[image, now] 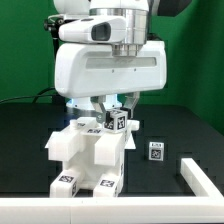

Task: Assemble chair

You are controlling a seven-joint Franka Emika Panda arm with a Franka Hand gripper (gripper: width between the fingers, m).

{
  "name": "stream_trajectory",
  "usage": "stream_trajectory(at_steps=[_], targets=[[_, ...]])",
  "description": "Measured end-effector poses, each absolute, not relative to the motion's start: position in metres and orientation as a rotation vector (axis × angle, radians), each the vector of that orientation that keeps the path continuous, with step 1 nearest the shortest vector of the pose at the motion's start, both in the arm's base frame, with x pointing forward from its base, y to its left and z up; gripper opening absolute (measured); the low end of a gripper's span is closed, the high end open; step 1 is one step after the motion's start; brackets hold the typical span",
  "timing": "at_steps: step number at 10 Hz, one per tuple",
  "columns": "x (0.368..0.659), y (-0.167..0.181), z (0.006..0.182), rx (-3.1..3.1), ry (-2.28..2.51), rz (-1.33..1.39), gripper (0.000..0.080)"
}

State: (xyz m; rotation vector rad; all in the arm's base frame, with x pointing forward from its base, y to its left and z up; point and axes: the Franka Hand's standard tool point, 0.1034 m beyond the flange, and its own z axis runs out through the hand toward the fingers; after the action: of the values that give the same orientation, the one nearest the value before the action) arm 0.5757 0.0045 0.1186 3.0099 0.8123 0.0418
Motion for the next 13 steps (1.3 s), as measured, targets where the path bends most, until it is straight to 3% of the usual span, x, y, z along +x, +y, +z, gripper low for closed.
stream_trajectory(at_steps=[1,3,9,12,13], targets=[[0.5757,0.0045,0.1185,3.046,0.673,0.043,0.0282],[0.5770,0.0044,0.1192,3.090,0.430,0.058,0.0282],[0.5797,0.0078,0.1177,3.050,-0.949,0.131,0.0284],[0.5804,0.0113,0.1185,2.985,-1.233,0.104,0.0284],[0.5804,0.0113,0.1184,3.000,-1.194,0.106,0.0382]])
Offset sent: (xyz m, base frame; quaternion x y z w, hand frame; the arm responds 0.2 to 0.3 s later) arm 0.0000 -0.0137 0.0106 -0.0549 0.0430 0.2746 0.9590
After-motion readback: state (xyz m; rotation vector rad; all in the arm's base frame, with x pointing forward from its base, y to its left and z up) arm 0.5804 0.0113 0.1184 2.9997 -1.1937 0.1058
